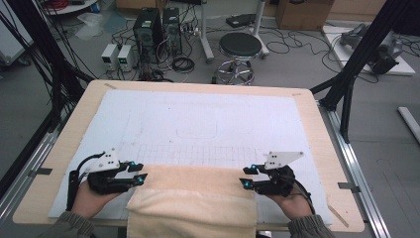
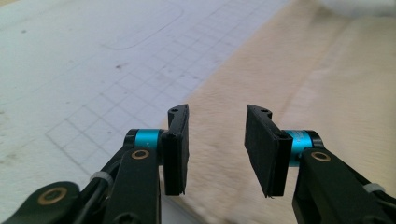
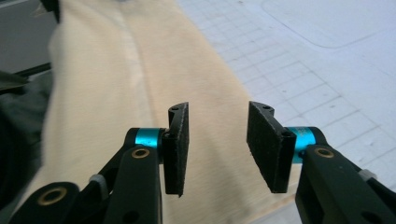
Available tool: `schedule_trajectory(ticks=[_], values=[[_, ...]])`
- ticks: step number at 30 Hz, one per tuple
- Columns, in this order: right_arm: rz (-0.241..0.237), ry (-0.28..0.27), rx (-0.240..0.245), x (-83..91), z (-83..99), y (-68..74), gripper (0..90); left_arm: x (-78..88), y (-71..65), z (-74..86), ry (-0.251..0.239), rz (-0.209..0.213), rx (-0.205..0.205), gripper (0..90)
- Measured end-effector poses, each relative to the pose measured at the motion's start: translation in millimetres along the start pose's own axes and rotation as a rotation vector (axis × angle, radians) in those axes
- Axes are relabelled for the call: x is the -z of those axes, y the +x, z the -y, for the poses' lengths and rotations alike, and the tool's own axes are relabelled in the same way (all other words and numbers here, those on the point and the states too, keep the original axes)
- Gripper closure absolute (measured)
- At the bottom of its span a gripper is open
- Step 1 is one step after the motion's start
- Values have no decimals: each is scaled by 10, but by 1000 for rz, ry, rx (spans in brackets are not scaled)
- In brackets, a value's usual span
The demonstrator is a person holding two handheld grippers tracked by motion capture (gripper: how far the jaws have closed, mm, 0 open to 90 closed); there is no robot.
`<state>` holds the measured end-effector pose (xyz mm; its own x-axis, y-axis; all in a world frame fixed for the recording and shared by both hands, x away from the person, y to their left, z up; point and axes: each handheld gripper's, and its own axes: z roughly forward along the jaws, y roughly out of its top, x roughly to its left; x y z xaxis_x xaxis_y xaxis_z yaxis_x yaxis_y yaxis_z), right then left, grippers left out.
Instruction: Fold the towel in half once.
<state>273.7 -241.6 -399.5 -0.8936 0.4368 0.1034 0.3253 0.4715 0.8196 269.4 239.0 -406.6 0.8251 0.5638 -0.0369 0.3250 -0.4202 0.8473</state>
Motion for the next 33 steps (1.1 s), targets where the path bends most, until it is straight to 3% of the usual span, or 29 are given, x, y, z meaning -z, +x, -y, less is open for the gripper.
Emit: schedule_trajectory(ticks=[3,9,14,17,22,27,31,33], values=[[33,41,-3,-110,4,-119,551,-118,109,7,31,-24,16,576],[76,82,-9,-213,33,-247,513,-255,241,84,78,-27,56,566],[83,83,-48,-247,167,-319,513,-298,277,164,108,-17,72,557],[75,112,-60,-283,200,-341,516,-311,293,200,113,-8,89,570],[45,147,-58,-373,207,-333,612,-320,284,211,123,11,102,678],[2,148,-54,-373,203,-315,785,-326,269,208,125,31,126,781],[-14,155,-57,-362,188,-319,830,-319,255,174,126,5,101,822],[-5,150,-48,-356,157,-325,833,-316,283,128,98,-27,119,826]])
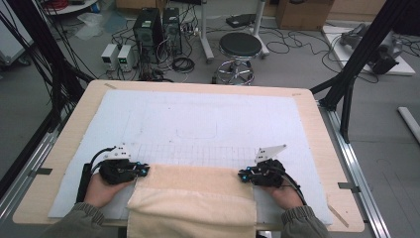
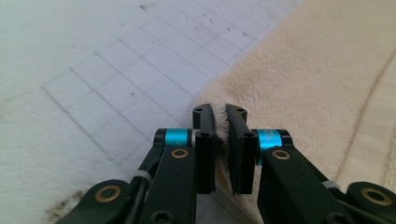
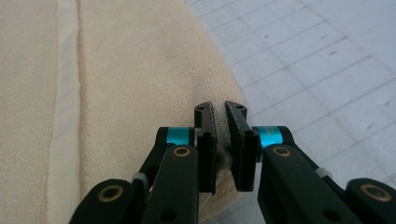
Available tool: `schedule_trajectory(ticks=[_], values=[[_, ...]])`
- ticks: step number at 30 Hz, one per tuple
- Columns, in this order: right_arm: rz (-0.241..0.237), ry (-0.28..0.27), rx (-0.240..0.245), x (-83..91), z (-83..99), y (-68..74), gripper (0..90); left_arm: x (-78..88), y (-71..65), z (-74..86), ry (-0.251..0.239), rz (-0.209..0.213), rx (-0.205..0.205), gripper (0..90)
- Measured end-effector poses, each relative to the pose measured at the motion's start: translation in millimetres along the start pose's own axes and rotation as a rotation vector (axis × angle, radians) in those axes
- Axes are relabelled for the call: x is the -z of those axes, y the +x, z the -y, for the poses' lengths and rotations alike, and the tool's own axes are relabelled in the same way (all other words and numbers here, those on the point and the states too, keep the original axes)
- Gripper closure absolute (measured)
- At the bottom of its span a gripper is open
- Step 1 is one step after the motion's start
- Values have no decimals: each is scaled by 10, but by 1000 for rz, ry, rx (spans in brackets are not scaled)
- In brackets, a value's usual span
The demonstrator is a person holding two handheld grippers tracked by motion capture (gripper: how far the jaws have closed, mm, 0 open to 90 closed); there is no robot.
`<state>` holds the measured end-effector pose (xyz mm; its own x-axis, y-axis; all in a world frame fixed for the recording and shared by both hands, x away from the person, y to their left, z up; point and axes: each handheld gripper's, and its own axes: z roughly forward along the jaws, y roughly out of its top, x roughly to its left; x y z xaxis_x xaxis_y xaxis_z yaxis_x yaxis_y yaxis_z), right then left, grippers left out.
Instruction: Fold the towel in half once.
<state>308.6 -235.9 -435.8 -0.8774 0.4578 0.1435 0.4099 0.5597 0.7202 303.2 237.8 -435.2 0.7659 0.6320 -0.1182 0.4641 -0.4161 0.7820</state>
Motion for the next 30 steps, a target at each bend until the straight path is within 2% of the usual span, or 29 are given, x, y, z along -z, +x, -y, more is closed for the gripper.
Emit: schedule_trajectory(ticks=[5,7,11,14,19,22,25,27,29,30], values=[[55,-5,18,31,-162,-101,837,-49,99,-214,-65,-76,28,829],[80,-15,5,46,-263,-217,837,-76,155,-332,-82,-112,28,830],[130,-42,-13,58,-441,-463,837,-148,324,-561,-125,-162,64,829],[159,-58,-32,52,-597,-658,837,-212,466,-729,-125,-198,75,829],[204,-96,-45,95,-845,-874,836,-255,634,-1012,-141,-243,91,829],[210,-101,-66,103,-904,-982,824,-289,678,-1107,-144,-247,84,813],[202,-99,-96,61,-864,-1039,680,-341,708,-1090,-113,-242,88,718],[189,-110,-103,60,-821,-1033,618,-333,732,-1045,-105,-231,102,649],[189,-116,-97,80,-780,-997,597,-301,733,-987,-122,-216,116,629],[182,-119,-100,102,-749,-971,583,-283,729,-961,-121,-193,120,618]])
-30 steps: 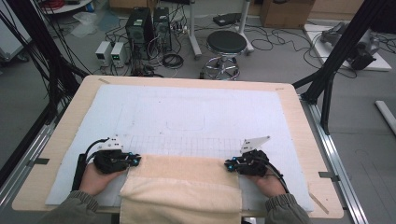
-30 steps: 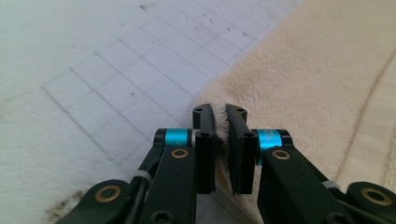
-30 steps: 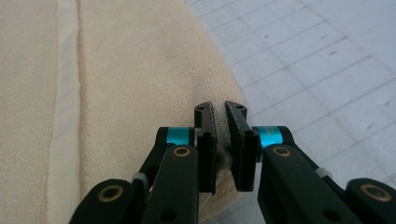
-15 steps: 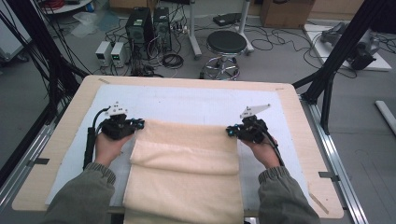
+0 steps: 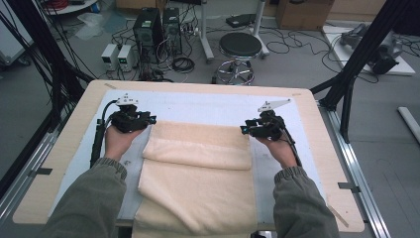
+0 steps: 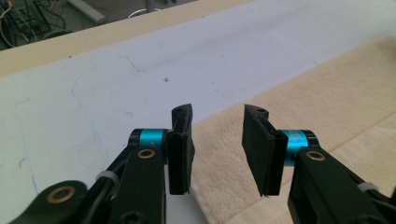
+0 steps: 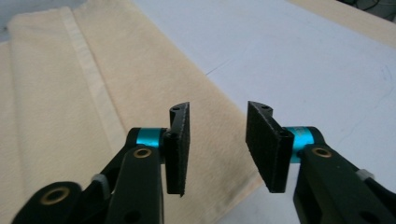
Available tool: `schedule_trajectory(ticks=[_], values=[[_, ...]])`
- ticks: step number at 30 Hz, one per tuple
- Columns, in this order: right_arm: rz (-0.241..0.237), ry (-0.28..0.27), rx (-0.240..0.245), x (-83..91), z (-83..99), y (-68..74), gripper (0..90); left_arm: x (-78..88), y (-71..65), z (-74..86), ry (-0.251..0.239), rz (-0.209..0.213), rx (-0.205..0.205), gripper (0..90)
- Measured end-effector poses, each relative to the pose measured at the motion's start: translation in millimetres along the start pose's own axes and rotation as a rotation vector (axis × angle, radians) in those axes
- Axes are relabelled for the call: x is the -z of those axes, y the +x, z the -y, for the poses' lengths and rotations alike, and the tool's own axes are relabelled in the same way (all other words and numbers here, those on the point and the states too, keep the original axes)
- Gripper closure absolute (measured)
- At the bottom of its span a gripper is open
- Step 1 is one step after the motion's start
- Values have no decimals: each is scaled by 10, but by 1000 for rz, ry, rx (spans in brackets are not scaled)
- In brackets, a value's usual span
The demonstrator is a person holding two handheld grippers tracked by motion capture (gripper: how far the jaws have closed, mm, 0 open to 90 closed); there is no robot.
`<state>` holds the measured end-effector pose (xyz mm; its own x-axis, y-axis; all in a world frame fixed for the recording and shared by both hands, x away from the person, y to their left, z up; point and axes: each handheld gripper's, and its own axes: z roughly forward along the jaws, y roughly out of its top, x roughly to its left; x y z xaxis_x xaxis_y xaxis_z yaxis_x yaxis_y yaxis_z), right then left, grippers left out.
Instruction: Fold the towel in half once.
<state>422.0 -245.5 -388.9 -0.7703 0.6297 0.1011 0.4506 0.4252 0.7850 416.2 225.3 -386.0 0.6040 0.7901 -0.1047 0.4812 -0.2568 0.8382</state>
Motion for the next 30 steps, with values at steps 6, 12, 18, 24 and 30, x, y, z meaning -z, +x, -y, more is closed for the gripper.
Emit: schedule_trajectory(ticks=[6,12,18,24,30], values=[[-32,-1,8,153,140,162,527,105,-147,89,-9,77,-44,574],[-50,33,30,249,208,334,479,178,-263,300,19,131,-92,571],[-43,57,71,213,176,465,481,119,-259,470,63,145,-92,571],[-36,75,85,144,177,503,493,56,-289,501,91,153,-108,572],[-26,37,83,233,228,504,503,57,-308,512,87,161,-119,570]])
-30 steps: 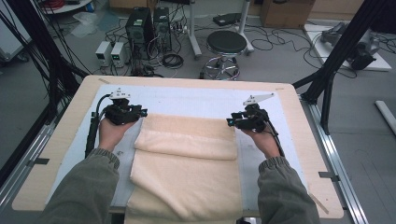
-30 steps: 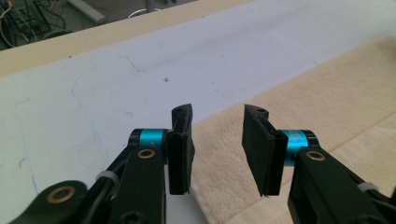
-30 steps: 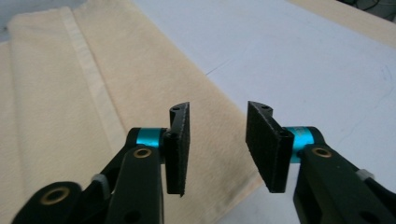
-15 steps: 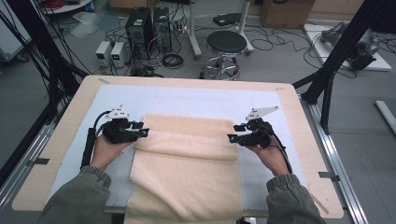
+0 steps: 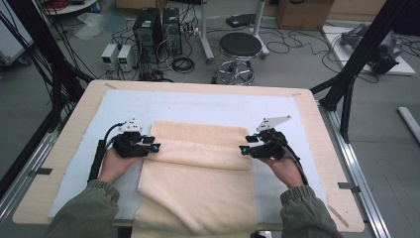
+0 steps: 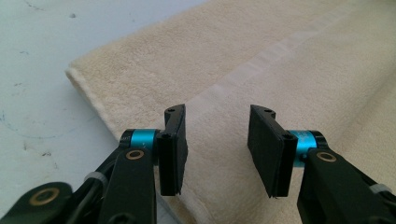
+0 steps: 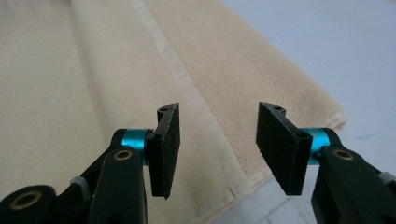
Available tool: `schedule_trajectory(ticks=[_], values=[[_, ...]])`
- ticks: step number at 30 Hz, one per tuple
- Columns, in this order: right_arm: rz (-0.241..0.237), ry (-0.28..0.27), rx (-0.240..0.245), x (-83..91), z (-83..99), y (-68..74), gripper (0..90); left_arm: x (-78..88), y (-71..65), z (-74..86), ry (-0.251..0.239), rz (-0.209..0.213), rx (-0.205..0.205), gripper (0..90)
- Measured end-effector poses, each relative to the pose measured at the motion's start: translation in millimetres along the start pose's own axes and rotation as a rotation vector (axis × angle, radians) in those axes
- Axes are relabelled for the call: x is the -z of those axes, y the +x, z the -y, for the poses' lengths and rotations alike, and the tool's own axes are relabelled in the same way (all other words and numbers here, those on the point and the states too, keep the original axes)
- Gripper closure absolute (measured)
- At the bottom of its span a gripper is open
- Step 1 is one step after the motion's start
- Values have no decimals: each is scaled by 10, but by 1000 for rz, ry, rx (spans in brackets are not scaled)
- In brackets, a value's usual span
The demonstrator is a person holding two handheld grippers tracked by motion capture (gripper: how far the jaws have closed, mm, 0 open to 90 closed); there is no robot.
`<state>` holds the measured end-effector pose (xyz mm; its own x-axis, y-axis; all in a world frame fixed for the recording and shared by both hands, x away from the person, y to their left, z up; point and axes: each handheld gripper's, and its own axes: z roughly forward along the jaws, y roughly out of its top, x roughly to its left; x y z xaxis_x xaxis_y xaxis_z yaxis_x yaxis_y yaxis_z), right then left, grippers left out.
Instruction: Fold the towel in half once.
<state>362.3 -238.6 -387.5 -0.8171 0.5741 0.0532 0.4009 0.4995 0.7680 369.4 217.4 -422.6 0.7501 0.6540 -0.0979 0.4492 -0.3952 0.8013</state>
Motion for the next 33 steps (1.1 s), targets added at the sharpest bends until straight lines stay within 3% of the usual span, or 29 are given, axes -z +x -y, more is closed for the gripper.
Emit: schedule_trajectory(ticks=[5,13,15,17,20,22,27,30,33], values=[[-5,-25,-26,4,194,-2,504,-8,-17,10,1,-5,-5,563],[-16,60,-31,-193,245,14,563,-73,-20,78,47,1,1,610],[-29,87,-52,-261,285,-11,581,-91,-30,84,57,-3,-11,626],[-18,67,-48,-299,348,-5,614,-106,-52,100,42,-16,-6,644],[-18,16,-91,-297,436,-18,675,-116,-55,135,25,-25,6,686],[-12,4,-94,-296,455,-10,714,-120,-58,135,26,-36,5,721],[-5,10,-61,-314,429,22,822,-127,-84,119,22,-52,3,826],[-2,3,-47,-288,408,35,846,-85,-71,109,-12,-42,45,851],[-9,-23,-39,-229,389,38,854,-2,-74,71,-57,-36,47,857]])
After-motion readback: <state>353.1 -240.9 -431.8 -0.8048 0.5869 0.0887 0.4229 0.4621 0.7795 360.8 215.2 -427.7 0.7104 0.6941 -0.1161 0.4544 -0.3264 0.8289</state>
